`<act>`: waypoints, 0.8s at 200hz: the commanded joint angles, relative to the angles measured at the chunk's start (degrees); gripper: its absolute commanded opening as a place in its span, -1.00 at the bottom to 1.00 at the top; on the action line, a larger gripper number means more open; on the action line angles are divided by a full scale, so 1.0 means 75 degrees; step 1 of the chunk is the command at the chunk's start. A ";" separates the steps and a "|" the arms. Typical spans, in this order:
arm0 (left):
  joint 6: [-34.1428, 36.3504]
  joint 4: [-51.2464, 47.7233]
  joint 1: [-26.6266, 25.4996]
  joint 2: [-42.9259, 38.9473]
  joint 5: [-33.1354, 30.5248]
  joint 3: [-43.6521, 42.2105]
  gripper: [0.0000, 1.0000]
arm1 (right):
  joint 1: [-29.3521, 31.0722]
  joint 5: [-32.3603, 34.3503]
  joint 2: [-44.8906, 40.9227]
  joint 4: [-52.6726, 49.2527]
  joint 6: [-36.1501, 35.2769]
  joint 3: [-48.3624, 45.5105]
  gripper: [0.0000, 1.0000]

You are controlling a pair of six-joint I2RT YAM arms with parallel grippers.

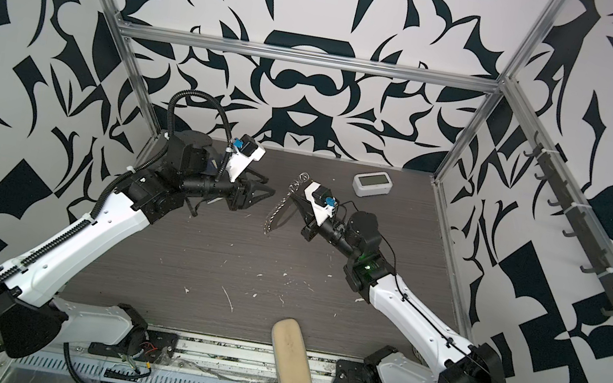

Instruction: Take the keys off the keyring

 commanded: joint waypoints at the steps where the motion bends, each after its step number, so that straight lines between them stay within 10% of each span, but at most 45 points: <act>1: -0.0052 0.0290 -0.0043 -0.0006 -0.0325 -0.0117 0.08 | 0.0093 0.1031 -0.0012 0.0448 -0.0367 0.0324 -1.00; 56: -0.0040 0.0308 -0.0053 0.0356 -0.0286 0.0248 0.19 | 0.0154 0.1494 0.0142 0.0413 -0.0398 0.0455 -1.00; 160: -0.5563 -0.0829 -0.0205 0.1594 -0.1086 0.2175 -0.18 | 0.1116 0.4822 0.1507 0.4106 -0.3593 -0.0295 -1.00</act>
